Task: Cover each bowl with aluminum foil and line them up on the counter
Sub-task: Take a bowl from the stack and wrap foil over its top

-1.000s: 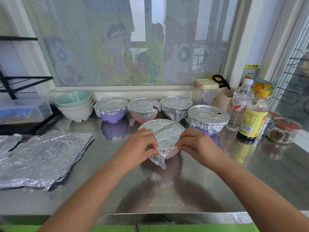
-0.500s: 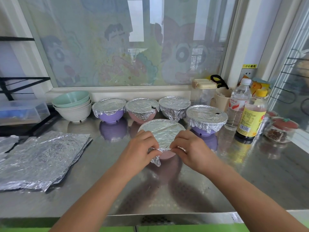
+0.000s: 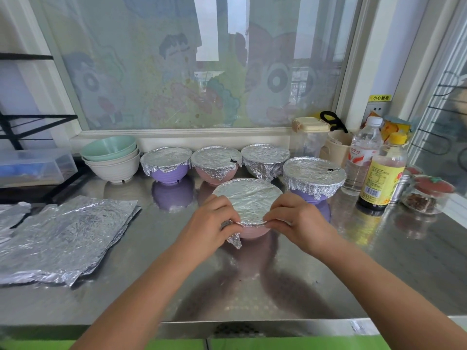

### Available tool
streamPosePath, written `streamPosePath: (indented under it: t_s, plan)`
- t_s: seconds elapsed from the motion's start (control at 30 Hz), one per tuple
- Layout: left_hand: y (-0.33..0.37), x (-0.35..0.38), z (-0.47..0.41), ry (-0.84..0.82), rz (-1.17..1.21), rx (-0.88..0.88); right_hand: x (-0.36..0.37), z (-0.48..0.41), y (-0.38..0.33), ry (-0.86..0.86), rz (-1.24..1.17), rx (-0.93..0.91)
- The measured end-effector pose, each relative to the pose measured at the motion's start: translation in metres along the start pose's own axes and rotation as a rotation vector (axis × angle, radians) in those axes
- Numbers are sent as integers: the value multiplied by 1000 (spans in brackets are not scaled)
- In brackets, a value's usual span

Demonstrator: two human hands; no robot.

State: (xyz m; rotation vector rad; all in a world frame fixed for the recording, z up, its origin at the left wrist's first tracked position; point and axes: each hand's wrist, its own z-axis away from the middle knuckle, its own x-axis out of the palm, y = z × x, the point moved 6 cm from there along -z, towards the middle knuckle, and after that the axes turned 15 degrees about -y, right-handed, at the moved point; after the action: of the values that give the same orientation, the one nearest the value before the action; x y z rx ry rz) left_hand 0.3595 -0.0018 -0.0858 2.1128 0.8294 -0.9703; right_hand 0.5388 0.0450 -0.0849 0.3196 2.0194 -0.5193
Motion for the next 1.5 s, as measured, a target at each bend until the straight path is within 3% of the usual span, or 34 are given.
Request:
streamPosePath:
  t_s: [0.17, 0.9, 1.17, 1.27, 1.5]
  plan:
    - [22, 12, -4, 37, -73, 37, 8, -6, -12, 11, -8, -22]
    - [8, 15, -8, 66, 16, -162, 3, 5, 6, 21, -21, 8]
    - [15, 10, -5, 102, -76, -180, 0, 2, 6, 13, 6, -10]
    - [28, 14, -13, 86, -161, -150, 6, -2, -4, 11, 11, -29]
    - [19, 9, -18, -46, -107, -97, 0, 5, 13, 6, 35, 28]
